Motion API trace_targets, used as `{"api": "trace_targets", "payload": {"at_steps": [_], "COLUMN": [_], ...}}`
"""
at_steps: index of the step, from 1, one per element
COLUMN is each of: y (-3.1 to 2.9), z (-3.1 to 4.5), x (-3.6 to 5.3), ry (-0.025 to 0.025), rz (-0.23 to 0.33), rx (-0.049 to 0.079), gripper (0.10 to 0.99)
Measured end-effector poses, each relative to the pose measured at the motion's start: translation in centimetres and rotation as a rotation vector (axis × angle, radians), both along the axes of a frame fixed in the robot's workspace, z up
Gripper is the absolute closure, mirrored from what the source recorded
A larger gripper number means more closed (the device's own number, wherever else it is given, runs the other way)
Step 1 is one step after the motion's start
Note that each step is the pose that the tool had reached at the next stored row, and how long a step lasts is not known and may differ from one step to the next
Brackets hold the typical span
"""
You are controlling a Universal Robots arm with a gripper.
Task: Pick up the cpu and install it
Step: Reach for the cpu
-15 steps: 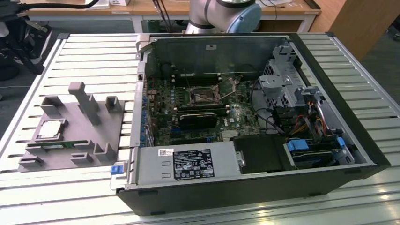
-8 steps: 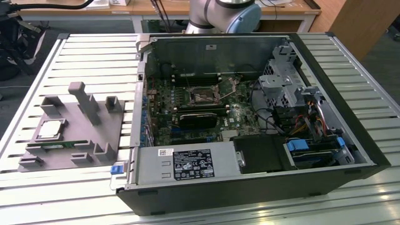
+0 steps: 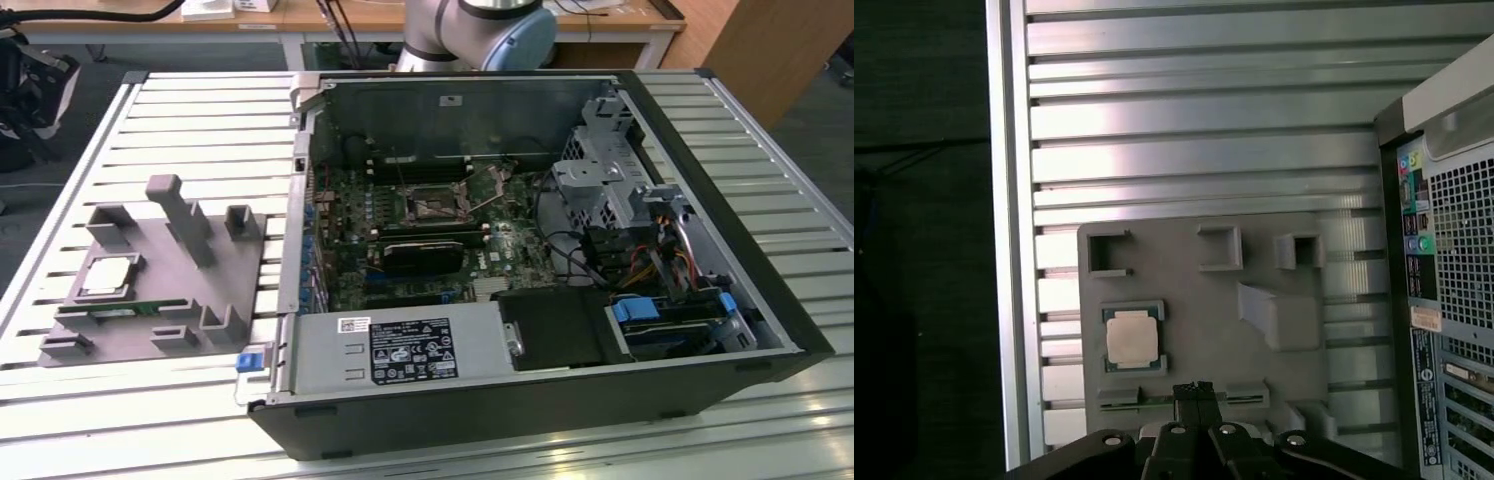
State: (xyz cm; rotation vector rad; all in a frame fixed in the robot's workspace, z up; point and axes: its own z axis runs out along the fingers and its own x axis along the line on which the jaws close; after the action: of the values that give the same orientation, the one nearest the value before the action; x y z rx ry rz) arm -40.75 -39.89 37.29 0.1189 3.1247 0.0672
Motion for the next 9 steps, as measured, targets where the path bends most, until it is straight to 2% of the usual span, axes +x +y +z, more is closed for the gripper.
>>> {"api": "trace_targets", "payload": {"at_steps": [9], "y": [0.0], "z": [-0.24], "x": [-2.0], "ry": [0.0018], "rz": [0.0], "rx": [0.0], "gripper": [0.98]}}
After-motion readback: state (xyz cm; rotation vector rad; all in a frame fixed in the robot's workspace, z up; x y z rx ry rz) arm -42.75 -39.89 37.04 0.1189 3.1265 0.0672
